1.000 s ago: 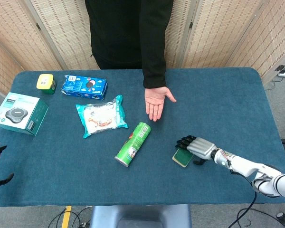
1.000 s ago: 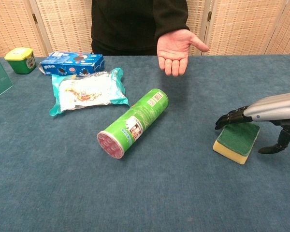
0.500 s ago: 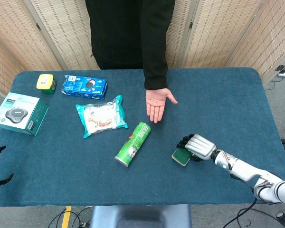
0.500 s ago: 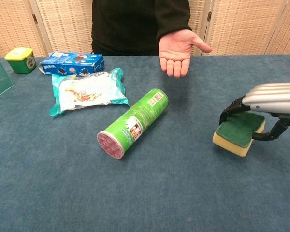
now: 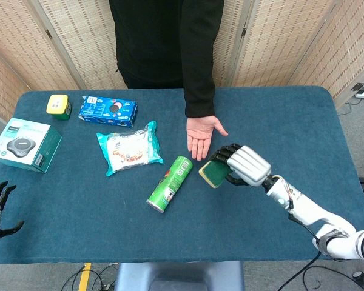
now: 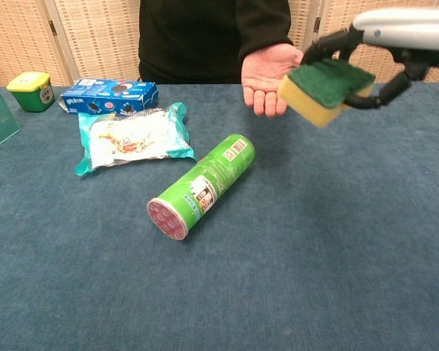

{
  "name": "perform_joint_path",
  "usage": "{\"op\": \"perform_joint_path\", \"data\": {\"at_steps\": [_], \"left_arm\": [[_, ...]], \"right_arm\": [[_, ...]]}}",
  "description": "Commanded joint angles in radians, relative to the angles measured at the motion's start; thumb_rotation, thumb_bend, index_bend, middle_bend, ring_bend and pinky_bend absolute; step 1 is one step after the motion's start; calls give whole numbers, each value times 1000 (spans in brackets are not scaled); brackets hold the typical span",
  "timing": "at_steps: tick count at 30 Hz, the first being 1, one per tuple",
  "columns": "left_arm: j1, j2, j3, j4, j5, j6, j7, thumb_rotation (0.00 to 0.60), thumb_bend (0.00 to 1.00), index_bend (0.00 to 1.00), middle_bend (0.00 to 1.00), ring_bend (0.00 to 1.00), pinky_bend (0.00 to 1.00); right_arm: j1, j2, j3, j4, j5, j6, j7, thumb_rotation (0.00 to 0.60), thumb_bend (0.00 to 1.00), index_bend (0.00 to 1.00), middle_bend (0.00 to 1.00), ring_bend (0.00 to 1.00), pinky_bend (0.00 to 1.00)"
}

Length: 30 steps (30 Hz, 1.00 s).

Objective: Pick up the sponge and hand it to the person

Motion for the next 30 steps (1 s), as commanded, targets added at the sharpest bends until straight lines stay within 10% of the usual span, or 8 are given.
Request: {"op": "perform_joint_path", "data": {"at_steps": [1, 13, 23, 30], "left_arm": [[0, 11, 2, 1, 7, -4, -25, 600, 262, 153, 89, 64, 248], [20, 48, 18, 2, 48, 19, -120, 600, 262, 153, 89, 65, 248], [18, 55, 21, 10, 60, 17, -143, 600, 262, 153, 89, 64, 248], [20, 52, 22, 8, 57, 22, -130, 600, 262, 153, 90, 65, 248]], "right_arm": [[57, -38, 95, -17, 115, -54, -163, 600, 445, 505, 430, 299, 340], [139, -175, 174, 22, 383, -127, -589, 600, 395, 495, 324, 217, 162], [178, -106, 147, -88, 698, -242, -794, 600, 244, 14, 3, 0, 0], [180, -10, 125, -215, 757, -218, -826, 600, 183, 0, 0, 0, 0]]}}
